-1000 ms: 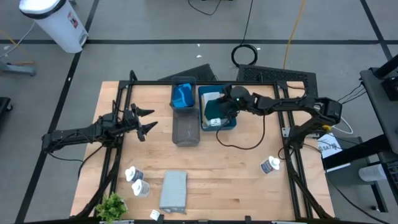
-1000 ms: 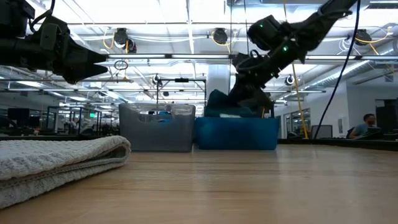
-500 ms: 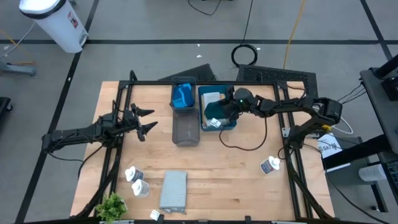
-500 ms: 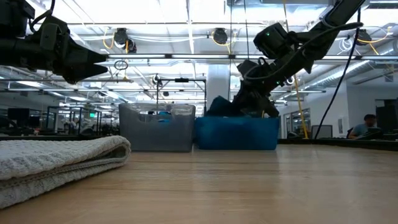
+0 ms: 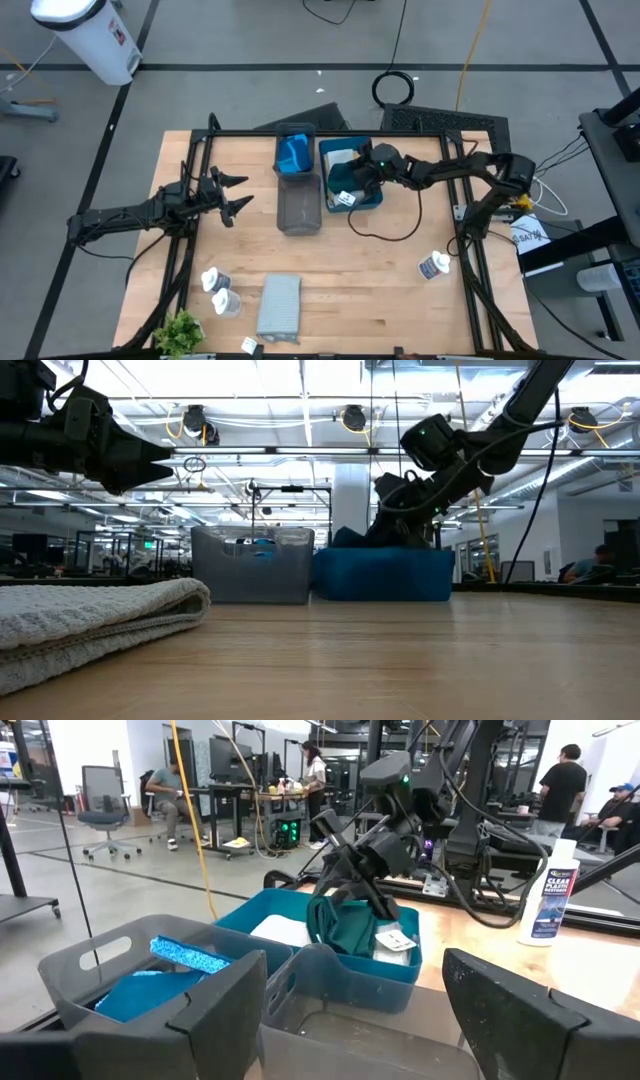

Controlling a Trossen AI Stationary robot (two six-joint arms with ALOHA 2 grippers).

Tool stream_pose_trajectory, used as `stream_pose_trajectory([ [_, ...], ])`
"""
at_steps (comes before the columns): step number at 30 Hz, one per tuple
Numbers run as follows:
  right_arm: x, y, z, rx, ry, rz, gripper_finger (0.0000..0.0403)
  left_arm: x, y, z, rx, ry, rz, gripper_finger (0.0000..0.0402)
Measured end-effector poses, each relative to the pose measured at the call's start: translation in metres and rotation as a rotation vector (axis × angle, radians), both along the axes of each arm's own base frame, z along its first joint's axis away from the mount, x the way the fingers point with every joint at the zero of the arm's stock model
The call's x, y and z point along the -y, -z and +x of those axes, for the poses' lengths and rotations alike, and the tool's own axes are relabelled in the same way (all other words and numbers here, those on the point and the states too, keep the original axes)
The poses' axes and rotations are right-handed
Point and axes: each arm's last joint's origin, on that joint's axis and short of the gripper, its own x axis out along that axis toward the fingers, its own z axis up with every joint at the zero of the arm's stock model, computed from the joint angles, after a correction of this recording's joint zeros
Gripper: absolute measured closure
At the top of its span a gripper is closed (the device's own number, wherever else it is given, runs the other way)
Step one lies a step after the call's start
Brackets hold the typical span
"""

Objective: Pick & Place Kitchen Items
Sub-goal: Put the green towel into the blue bin, then put the gray towel into the blue bin

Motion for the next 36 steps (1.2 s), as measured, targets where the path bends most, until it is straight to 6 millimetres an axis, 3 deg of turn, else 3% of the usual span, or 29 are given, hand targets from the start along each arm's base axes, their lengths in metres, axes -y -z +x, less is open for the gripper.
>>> stream_pose_trajectory([
  [7, 0.003, 0.005, 0.004, 0.022, 0.052, -0.022, 0.0306, 0.000, 0.000, 0.000, 0.000, 0.000, 0.000, 0.0094],
  [12, 0.002, -0.005, 0.003, 0.090, 0.162, -0.013, 0.0263, 0.000, 0.000, 0.000, 0.000, 0.000, 0.000, 0.0094],
  [24, 0.000, -0.030, -0.003, 0.319, 0.285, 0.190, 0.0169, 0.000, 0.000, 0.000, 0.000, 0.000, 0.000, 0.0094],
  [36, -0.003, -0.028, -0.002, 0.404, 0.285, 0.430, 0.0147, 0.000, 0.000, 0.000, 0.000, 0.000, 0.000, 0.0094],
])
